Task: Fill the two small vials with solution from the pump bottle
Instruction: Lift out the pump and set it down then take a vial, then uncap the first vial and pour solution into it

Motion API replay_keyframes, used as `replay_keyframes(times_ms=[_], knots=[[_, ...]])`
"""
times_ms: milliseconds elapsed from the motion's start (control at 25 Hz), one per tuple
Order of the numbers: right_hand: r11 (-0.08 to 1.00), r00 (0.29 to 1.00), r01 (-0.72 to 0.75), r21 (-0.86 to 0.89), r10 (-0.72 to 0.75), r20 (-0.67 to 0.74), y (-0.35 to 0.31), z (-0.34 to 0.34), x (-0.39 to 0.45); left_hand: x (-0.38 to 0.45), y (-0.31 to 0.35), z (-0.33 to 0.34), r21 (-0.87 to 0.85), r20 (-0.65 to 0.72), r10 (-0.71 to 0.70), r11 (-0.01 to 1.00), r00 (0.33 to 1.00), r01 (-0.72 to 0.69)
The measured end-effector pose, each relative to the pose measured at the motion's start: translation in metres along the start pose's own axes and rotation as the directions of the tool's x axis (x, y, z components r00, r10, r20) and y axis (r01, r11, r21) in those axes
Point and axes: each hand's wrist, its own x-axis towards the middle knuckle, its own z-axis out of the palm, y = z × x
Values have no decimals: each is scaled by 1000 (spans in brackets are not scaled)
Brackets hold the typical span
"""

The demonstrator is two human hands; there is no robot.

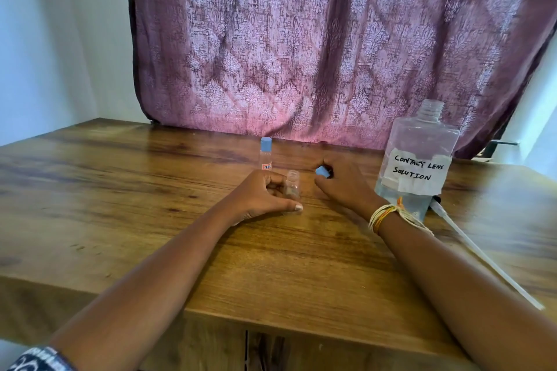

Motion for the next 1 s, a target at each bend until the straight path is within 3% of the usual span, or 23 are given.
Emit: replay_keyframes(times_ms=[160,480,760,1000], knots=[[966,979,70,-249,-19,203,10,8,3,2,-1,0,11,18,-1,1000,1000,0],[984,983,8,-177,25,184,7,7,-2,3,-1,2,-54,16,-3,999,1000,4],[970,952,-202,-135,227,205,-8,-3,-19,-6,5,4,-36,-44,-25,999,999,24],[952,933,-304,-50,307,187,-11,-19,-51,-11,16,17,60,-151,-32,997,988,41]])
